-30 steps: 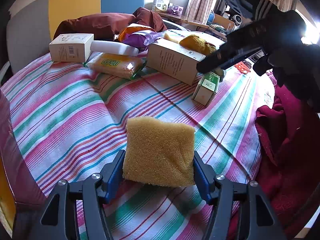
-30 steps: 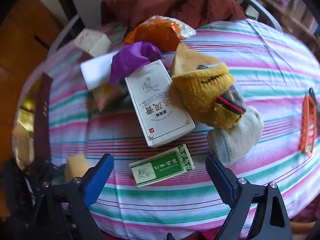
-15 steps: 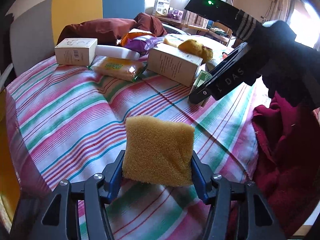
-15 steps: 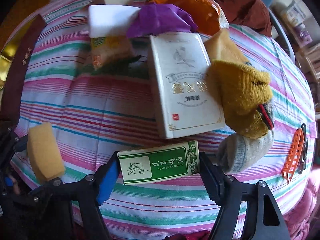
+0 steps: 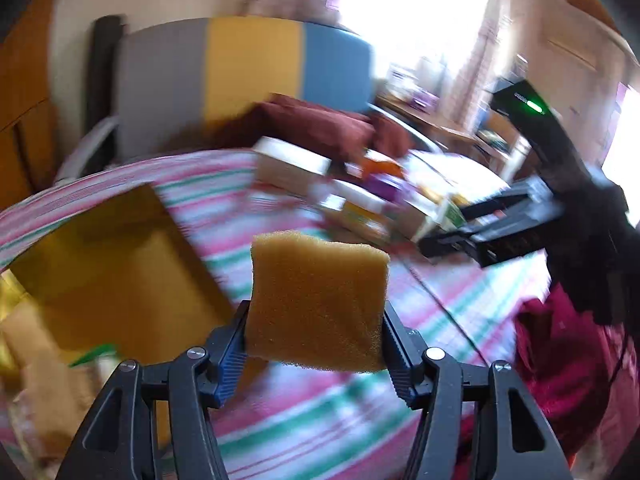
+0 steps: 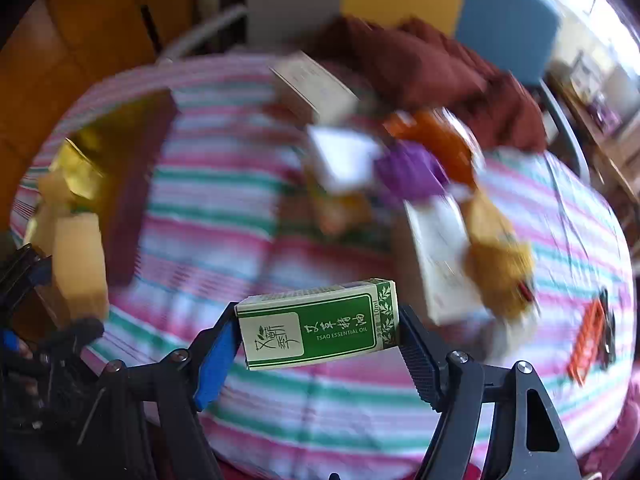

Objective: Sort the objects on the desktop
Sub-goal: 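Grasp the green TSAO oil box with the right gripper while the left carries the sponge to the tray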

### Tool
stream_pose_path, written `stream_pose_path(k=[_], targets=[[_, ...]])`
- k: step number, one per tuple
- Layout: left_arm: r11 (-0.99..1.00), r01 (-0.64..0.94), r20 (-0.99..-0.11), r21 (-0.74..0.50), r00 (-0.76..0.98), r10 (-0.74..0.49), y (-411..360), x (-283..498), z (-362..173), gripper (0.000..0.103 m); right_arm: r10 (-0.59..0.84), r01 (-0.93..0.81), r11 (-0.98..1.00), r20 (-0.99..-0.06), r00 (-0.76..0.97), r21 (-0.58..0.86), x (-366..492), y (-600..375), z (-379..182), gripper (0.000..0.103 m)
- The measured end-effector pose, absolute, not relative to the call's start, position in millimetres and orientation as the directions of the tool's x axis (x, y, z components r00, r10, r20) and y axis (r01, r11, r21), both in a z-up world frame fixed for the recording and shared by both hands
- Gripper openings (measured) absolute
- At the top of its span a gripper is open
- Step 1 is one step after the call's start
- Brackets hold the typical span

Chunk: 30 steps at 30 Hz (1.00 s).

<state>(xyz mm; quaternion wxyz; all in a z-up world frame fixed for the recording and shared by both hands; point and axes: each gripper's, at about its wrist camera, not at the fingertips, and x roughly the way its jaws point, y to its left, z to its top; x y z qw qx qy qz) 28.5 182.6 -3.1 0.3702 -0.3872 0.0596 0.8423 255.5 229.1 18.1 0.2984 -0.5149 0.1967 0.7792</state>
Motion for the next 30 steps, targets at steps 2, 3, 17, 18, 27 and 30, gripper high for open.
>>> stream_pose_path(k=[2,3,17,18,27,30], targets=[[-0.767,-0.616,-0.693,-0.181,-0.473,0.544,156.3,12.1,3.8,0.061,0.258,-0.642,-0.766,-0.904,-0.341,0.024,227.0,220.3,26.3,0.076],[-0.791,-0.588,-0.694,-0.171,-0.498,0.52,143.0,3.2,6.7,0.061,0.254,-0.624,-0.781,-0.896,-0.365,0.032,217.6,219.2,31.6,0.076],[-0.954,-0.224,-0.775,-0.202,-0.558,0.295,6.4,-122.0,-22.0,0.061,0.102,-0.394,-0.911,-0.857,-0.505,0.124,26.1,156.5,29.2,0.076],[-0.954,-0.218,-0.781,-0.207,-0.551,0.295,3.5,-127.9,-25.2,0.062,0.096,-0.392,-0.911,-0.862,-0.498,0.126,14.8,156.4,25.4,0.076],[-0.972,-0.129,-0.82,-0.197,-0.522,0.235,-9.6,-166.6,-52.3,0.064,0.079,-0.465,-0.874,-0.901,-0.426,0.142,-59.0,169.9,-12.6,0.076],[-0.974,-0.095,-0.825,-0.204,-0.519,0.223,-14.6,-175.6,-58.8,0.065,0.08,-0.49,-0.858,-0.903,-0.423,0.153,-81.2,174.6,-21.2,0.076]])
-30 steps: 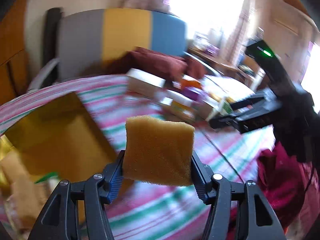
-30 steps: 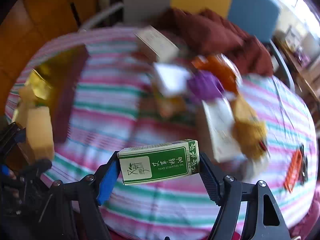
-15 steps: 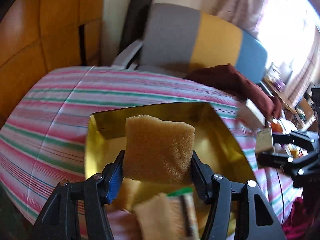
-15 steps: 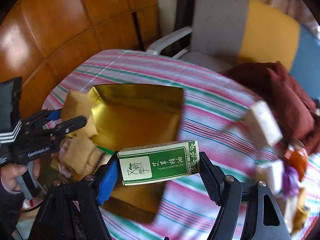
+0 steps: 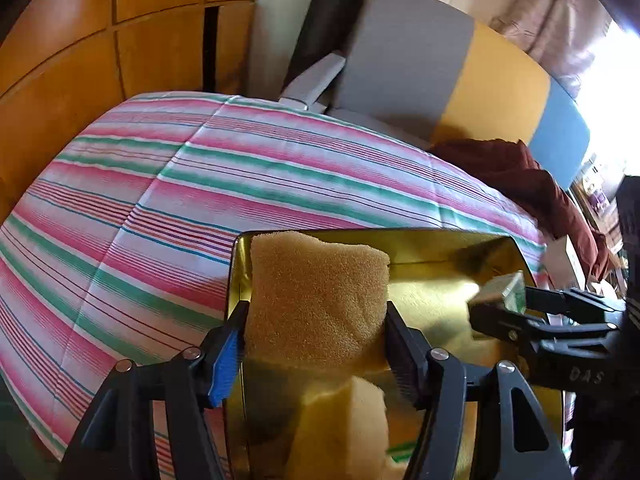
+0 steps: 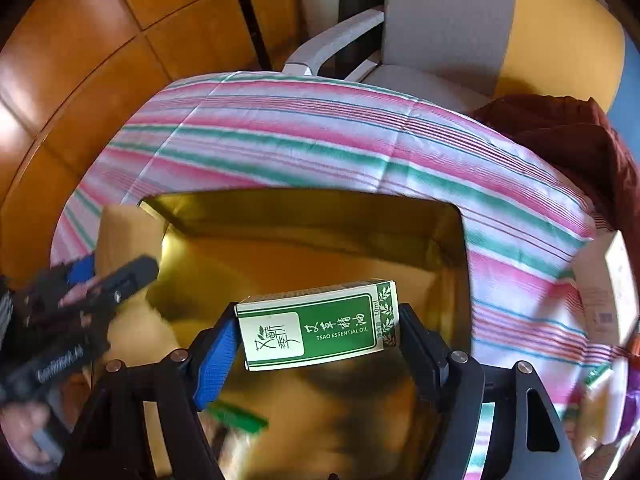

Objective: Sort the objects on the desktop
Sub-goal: 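Grasp the green TSAO oil box with the right gripper while the left carries the sponge to the tray, then drop the oil box into the tray with the right gripper while the left releases the sponge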

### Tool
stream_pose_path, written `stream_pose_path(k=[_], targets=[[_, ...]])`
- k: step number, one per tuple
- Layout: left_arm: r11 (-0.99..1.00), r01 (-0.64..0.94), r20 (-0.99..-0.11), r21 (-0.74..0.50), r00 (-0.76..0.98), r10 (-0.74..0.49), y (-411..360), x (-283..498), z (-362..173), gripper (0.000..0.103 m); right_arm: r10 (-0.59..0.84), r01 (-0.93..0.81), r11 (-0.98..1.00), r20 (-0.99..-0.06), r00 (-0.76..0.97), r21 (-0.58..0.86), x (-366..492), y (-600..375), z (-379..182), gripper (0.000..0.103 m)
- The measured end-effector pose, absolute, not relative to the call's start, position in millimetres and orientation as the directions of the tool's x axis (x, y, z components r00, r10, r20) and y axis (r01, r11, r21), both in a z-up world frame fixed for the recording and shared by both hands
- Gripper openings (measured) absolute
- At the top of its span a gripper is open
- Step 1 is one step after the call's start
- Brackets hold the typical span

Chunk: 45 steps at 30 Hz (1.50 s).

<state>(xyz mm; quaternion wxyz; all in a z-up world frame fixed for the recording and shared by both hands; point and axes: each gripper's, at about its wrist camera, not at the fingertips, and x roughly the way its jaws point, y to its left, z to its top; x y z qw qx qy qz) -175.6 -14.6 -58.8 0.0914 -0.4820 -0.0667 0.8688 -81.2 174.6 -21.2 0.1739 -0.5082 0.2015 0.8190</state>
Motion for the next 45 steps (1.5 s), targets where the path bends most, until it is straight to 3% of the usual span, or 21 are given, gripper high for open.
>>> stream_pose_path(k=[3,5,7,12,26,45], targets=[[-0.972,-0.074,-0.827,-0.221,-0.515,0.227,-17.9,-182.5,-62.9,0.066,0.011,-0.494,-0.83,-0.878,-0.478,0.258,-96.6,180.9,-27.4,0.078],[-0.971,-0.072,-0.819,-0.226,-0.526,0.23,-19.6,-181.9,-61.3,0.067,-0.093,-0.469,-0.785,-0.825,-0.557,0.405,-103.6,186.3,-32.6,0.079],[-0.964,-0.077,-0.809,-0.255,-0.53,0.256,-22.0,-183.5,-61.4,0.072,-0.174,-0.448,-0.733,-0.778,-0.604,0.511,-104.8,189.5,-39.2,0.091],[-0.957,-0.055,-0.781,-0.285,-0.565,0.265,-28.2,-177.6,-54.1,0.077,-0.219,-0.415,-0.702,-0.729,-0.648,0.579,-93.4,187.0,-50.3,0.092],[-0.958,-0.002,-0.705,-0.285,-0.677,0.212,-35.9,-98.1,-16.3,0.077,-0.17,-0.399,-0.752,-0.74,-0.651,0.524,-28.9,166.4,-61.1,0.092],[-0.931,-0.104,-0.662,-0.351,-0.675,0.325,-21.5,-21.8,-13.2,0.077,-0.179,-0.288,-0.87,-0.801,-0.572,0.4,26.3,143.8,-59.7,0.092]])
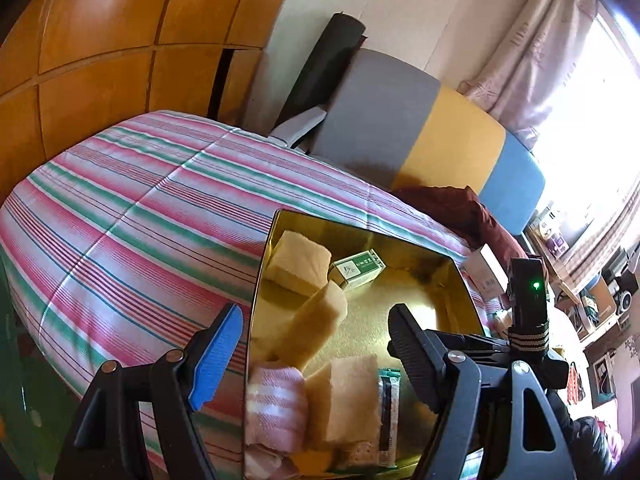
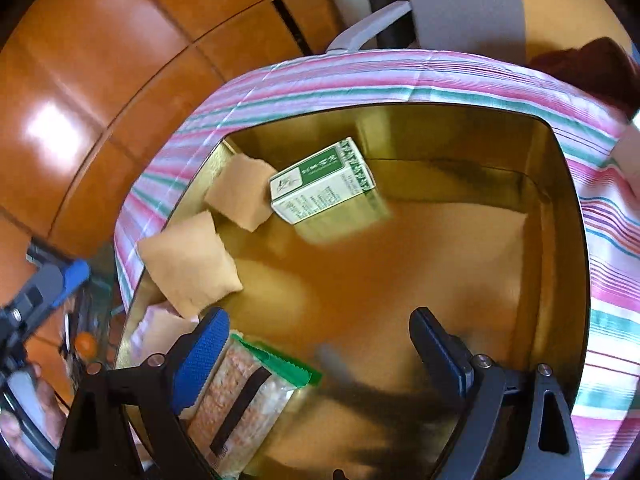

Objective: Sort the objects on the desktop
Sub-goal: 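Drop the oil box into the tray with the right gripper while the left releases the sponge, then move both grippers away from the tray back to the item pile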

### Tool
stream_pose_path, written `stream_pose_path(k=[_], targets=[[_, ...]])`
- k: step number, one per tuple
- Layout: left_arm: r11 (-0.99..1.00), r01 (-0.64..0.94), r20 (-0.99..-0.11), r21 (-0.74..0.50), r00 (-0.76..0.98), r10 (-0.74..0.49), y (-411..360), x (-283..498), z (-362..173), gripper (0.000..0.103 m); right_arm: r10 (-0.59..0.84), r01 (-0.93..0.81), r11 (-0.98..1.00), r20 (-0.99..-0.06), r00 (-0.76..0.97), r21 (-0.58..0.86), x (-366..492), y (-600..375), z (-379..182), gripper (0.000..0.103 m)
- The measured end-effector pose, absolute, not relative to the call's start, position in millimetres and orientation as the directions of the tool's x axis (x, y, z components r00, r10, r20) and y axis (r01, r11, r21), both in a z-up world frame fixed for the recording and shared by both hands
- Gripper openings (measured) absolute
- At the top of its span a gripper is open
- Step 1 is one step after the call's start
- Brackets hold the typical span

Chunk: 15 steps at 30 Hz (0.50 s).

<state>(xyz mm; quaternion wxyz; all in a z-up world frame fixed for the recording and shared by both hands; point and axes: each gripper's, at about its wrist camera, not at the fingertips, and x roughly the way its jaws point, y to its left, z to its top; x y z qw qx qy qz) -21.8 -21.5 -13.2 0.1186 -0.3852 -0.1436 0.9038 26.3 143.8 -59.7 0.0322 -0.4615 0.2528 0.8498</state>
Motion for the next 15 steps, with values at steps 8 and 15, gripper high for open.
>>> stream_pose_path(k=[8,15], targets=[[-0.919,-0.186,-0.649,-0.349,-0.659,0.38,-2.1,-17.5,-5.7,0.077,-0.19,-0.221,-0.886,-0.753,-0.63,0.408,53.4,146.9,-34.1,0.092],[-0.909,-0.262,-0.662,-0.326,-0.623,0.417,28.2,-15.7,1.5,0.077,-0.112,-0.267,-0.88,-0.718,-0.687,0.392,92.7,178.2,9.4,0.094]])
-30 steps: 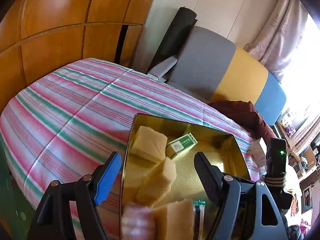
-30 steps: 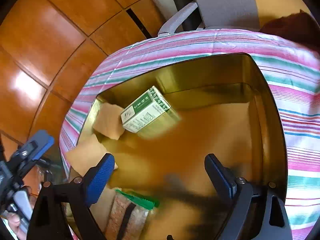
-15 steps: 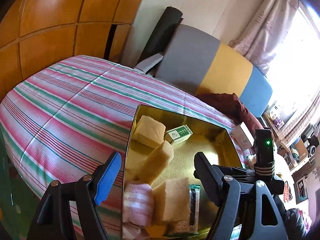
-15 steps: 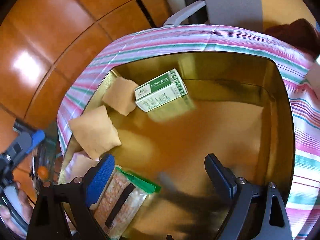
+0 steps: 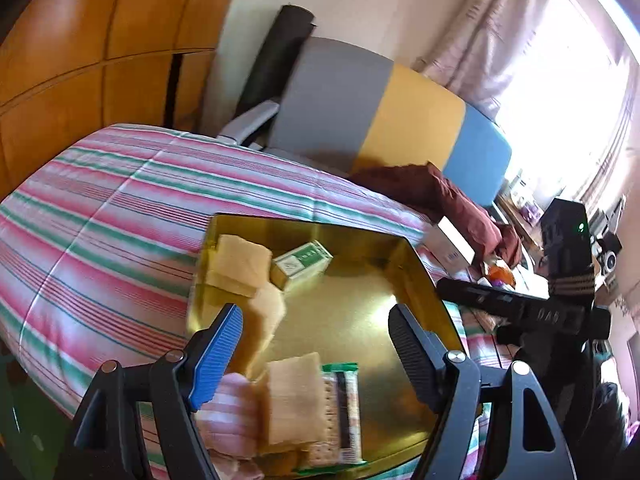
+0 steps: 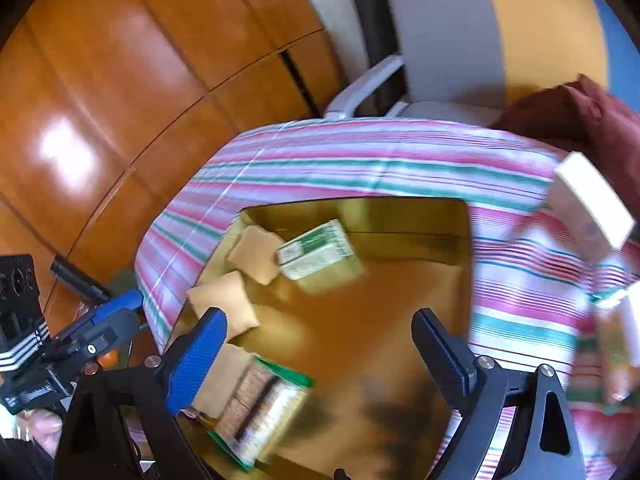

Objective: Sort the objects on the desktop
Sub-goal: 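Move both grippers away from the tray back to the item pile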

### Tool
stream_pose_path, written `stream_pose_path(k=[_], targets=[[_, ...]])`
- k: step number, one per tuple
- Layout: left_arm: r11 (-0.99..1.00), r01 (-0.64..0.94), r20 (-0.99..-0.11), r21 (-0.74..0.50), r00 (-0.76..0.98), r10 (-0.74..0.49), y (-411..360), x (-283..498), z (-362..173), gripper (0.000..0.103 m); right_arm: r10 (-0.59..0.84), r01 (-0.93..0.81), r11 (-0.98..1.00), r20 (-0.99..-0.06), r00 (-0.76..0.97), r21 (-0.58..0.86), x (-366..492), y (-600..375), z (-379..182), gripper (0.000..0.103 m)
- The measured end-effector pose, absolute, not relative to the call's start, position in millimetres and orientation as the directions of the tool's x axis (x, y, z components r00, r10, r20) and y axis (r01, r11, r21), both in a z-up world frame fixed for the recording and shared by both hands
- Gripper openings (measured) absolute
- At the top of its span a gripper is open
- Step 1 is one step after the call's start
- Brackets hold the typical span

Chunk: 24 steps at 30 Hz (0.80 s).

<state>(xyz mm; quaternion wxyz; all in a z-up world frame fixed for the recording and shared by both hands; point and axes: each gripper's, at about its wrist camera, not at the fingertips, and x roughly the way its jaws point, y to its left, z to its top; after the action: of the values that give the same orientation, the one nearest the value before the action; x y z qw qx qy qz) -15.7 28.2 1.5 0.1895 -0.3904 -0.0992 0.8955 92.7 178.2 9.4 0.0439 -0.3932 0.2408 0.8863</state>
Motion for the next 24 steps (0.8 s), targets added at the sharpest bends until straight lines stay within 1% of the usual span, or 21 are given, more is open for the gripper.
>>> stream_pose_path(k=[2,6,7,8,13,15,17,20,24], targets=[[-0.902,-0.288,-0.664,-0.322,-0.61,0.432,39.2,-14.6,2.4,0.077,-0.089,-0.295,-0.878,-0.734,-0.673,0.377,101.6,190.3,14.7,0.094],[-0.883,-0.353,-0.67,-0.309,-0.578,0.466,63.9,-11.7,3.7,0.077,-0.016,-0.406,-0.84,-0.765,-0.644,0.36,132.3,226.6,21.6,0.094],[-0.876,-0.371,-0.669,-0.31,-0.569,0.478,70.8,-10.3,4.1,0.077,-0.012,-0.412,-0.84,-0.772,-0.636,0.353,138.8,233.9,23.4,0.094],[-0.869,-0.386,-0.669,-0.31,-0.56,0.488,76.4,-9.4,4.6,0.077,-0.043,-0.366,-0.865,-0.779,-0.626,0.342,145.6,241.9,25.0,0.094],[-0.843,-0.441,-0.674,-0.308,-0.525,0.52,104.0,-3.3,6.0,0.077,0.08,-0.471,-0.837,-0.79,-0.608,0.278,182.3,288.8,35.1,0.094],[-0.836,-0.455,-0.677,-0.306,-0.513,0.527,111.6,-1.9,6.7,0.077,0.135,-0.529,-0.805,-0.785,-0.605,0.269,199.8,311.3,36.2,0.093],[-0.827,-0.478,-0.683,-0.295,-0.501,0.532,120.8,-0.2,7.3,0.077,0.178,-0.59,-0.759,-0.785,-0.594,0.275,221.7,336.3,34.9,0.089],[-0.823,-0.495,-0.695,-0.277,-0.488,0.527,134.8,1.8,6.5,0.077,0.241,-0.673,-0.688,-0.79,-0.564,0.271,256.6,369.5,33.5,0.088],[-0.807,-0.532,-0.72,-0.257,-0.452,0.527,155.5,4.1,2.4,0.077,0.289,-0.768,-0.55,-0.788,-0.544,0.329,303.8,409.1,22.1,0.082]])
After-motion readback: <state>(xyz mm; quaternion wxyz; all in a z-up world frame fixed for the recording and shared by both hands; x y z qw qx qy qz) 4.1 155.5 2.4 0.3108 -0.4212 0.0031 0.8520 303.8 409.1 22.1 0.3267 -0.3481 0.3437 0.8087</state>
